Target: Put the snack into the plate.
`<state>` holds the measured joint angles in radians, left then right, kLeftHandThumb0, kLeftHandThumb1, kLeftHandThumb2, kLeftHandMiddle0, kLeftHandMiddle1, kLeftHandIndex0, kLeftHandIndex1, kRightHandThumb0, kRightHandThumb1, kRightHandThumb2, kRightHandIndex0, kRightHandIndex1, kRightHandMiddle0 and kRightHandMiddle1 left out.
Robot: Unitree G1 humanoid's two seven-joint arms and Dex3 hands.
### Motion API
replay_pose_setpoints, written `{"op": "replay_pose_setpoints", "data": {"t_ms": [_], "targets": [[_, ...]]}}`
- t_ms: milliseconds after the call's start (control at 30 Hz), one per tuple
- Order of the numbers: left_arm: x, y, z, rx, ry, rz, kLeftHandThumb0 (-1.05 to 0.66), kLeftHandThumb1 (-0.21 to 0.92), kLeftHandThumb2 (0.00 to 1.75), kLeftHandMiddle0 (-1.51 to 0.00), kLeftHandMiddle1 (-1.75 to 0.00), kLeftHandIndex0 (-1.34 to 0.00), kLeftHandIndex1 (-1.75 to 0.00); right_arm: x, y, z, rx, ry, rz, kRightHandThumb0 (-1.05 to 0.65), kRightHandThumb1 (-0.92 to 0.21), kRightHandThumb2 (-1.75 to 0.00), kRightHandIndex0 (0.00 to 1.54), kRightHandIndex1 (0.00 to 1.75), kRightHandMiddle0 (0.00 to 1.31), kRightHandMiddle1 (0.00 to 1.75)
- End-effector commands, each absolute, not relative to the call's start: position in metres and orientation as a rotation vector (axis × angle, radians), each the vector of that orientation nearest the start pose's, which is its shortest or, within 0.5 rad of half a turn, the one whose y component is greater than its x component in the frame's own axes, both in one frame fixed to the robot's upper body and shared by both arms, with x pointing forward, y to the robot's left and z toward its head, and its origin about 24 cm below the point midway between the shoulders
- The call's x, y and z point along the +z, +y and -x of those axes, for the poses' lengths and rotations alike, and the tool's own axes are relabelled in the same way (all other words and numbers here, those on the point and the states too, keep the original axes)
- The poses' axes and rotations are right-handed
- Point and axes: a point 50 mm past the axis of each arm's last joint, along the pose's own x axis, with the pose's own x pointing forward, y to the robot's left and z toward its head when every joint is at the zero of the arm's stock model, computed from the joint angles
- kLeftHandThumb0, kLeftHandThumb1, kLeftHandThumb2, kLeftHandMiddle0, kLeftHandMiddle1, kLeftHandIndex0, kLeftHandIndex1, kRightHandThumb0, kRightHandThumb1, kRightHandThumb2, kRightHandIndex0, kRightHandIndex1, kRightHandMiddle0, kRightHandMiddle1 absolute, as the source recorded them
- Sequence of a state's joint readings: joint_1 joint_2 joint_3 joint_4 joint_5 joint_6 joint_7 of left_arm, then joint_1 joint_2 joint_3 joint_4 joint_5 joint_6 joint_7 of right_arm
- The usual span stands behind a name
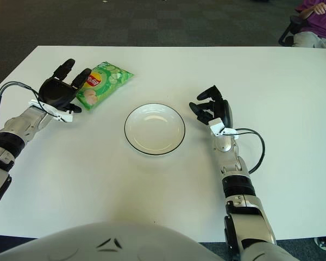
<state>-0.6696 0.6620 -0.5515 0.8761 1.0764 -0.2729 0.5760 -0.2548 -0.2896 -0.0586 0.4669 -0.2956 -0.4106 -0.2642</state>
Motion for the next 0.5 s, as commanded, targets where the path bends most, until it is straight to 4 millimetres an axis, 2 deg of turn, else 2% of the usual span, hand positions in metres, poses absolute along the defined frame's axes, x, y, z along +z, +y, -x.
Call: {"op": "replay_pose_setpoints", "data": {"t_ms": [0,467], "targets": [[0.0800,0.2285,-0.3504,-0.139,-0.439,-1.866,-0.64,0.88,0.00,0.00,0.00,-0.04,-0.01,0.0626,-0.2207,-0.2964,-0.201,-0.280,0.536,-0.35,-0.92,-0.39,0.97,0.47,0.33,1.59],[0.0775,0.2264,-0.3562,-0.080,-0.404,-1.867,-0.56,0.90,0.01,0.00,0.00,-0.06,-0.01,0.0649,-0.2207,-0.2972,-0.201,-0.287,0.540,-0.35,-0.92,-0.39,0.96,0.47,0.33,1.59]]}}
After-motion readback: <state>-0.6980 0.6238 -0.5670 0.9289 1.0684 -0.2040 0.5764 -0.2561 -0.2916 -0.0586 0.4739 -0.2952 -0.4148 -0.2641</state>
